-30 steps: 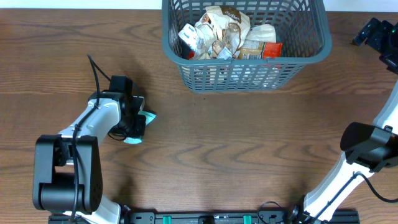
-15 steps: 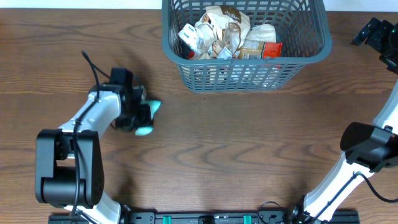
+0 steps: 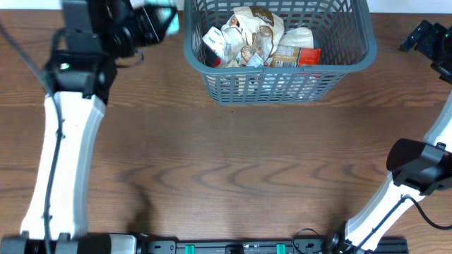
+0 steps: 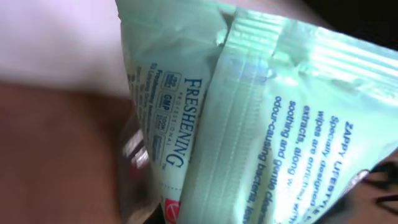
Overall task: Pack container
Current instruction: 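Carry the green packet over the basket with the left gripper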
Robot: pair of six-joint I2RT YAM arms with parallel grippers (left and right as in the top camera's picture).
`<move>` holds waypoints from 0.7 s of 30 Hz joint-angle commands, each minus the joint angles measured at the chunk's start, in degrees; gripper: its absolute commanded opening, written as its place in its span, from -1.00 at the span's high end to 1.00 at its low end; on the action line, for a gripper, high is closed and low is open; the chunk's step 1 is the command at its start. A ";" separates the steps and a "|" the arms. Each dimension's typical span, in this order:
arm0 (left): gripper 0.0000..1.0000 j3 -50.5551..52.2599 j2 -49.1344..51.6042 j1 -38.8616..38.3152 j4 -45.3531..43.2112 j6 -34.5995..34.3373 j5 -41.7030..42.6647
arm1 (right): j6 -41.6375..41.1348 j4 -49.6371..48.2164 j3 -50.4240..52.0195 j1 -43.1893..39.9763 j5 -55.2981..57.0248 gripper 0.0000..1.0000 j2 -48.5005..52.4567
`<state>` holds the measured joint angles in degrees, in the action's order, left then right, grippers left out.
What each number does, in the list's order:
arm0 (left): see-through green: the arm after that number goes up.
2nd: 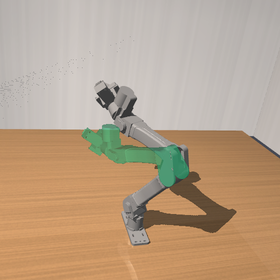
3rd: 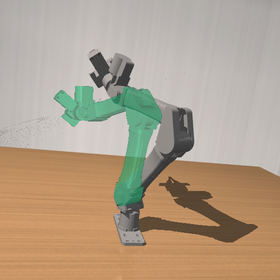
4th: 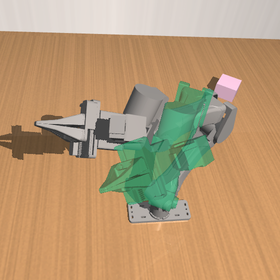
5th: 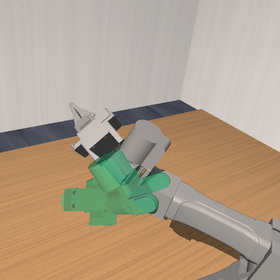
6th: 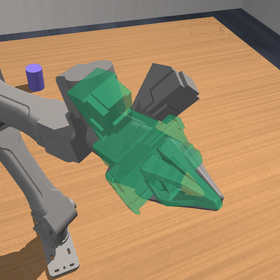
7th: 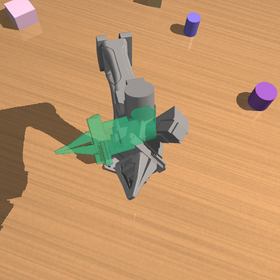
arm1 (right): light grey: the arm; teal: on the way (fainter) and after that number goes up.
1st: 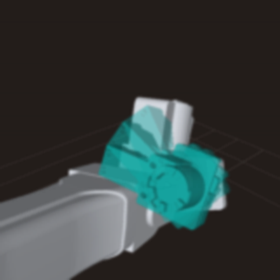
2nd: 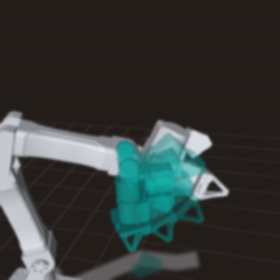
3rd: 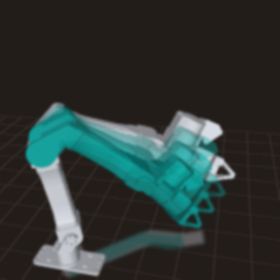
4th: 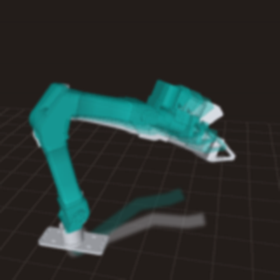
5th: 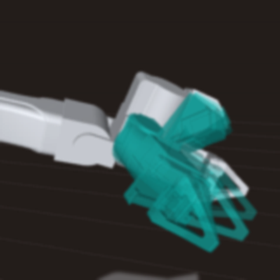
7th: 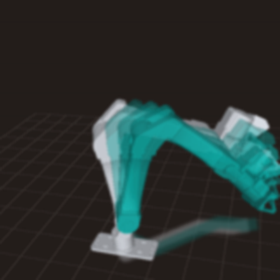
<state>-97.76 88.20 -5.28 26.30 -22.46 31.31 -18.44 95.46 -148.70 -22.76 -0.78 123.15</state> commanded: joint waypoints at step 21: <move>0.88 -5.55 16.13 -20.55 -16.35 2.10 -14.75 | 0.04 0.11 0.24 0.28 -0.35 -0.98 -0.57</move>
<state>-103.09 101.82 -26.35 10.44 -21.21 19.42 -18.44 95.46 -148.70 -22.76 -0.75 123.15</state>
